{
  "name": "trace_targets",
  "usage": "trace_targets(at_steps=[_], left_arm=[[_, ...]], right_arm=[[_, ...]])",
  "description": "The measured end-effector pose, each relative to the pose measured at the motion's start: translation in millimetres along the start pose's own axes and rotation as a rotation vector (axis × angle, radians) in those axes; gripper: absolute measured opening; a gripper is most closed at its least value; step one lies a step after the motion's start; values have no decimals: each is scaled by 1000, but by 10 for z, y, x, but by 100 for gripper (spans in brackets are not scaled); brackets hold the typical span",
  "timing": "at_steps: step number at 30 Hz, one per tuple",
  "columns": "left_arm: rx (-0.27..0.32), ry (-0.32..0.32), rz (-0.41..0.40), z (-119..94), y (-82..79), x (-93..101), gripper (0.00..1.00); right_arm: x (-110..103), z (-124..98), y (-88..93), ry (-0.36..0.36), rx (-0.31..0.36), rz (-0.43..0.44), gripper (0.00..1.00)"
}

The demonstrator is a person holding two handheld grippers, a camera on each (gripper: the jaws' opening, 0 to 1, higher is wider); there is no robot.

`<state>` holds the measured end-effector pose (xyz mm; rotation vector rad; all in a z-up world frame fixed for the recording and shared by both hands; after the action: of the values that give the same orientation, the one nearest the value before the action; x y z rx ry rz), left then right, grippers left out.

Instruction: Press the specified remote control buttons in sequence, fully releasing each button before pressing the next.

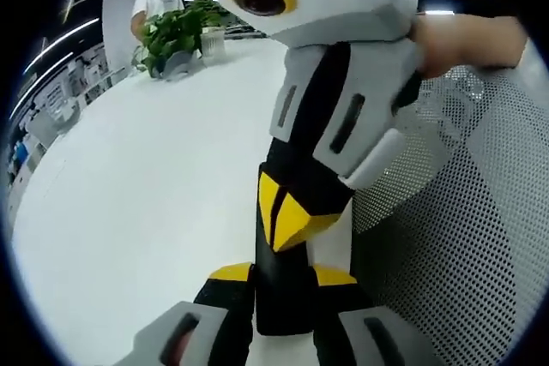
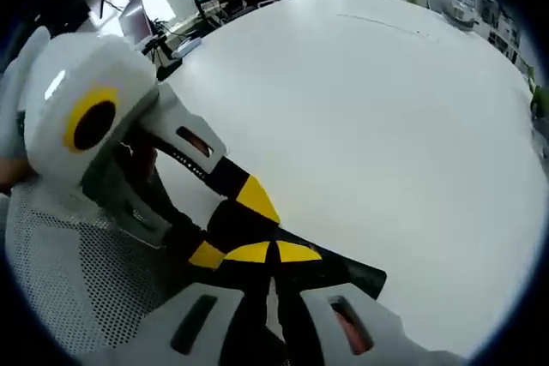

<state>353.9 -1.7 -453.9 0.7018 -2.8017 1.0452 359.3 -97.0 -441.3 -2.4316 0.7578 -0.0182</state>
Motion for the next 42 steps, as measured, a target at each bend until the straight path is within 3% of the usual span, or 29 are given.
trace_targets(at_steps=[9, 14, 18, 25, 42], left_arm=[[8, 19, -12, 13, -16, -25, 25], [7, 19, -14, 22, -33, -28, 25], [9, 17, -14, 24, -34, -31, 25], [-1, 12, -9, 30, -45, -33, 25], [-9, 13, -7, 27, -51, -29, 25]], right_arm=[[52, -16, -12, -24, -27, 85, 0], [77, -65, 19, -30, -46, 216, 0], [76, -56, 31, -59, -50, 270, 0], [61, -46, 22, -44, -66, 231, 0], [90, -62, 40, -55, -44, 272, 0]])
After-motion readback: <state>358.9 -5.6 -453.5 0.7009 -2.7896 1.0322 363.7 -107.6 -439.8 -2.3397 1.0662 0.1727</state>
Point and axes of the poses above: the point that each gripper's makers call its tool centre point, and the gripper's own axes: z roughly forward along the fingers, x roughly to its right, y roughly out of its underside, the point moved 8 cm from there along -z, roughly backward along the fingers, and after that the axes turned 15 degrees about -z, right-handed, at the moved point
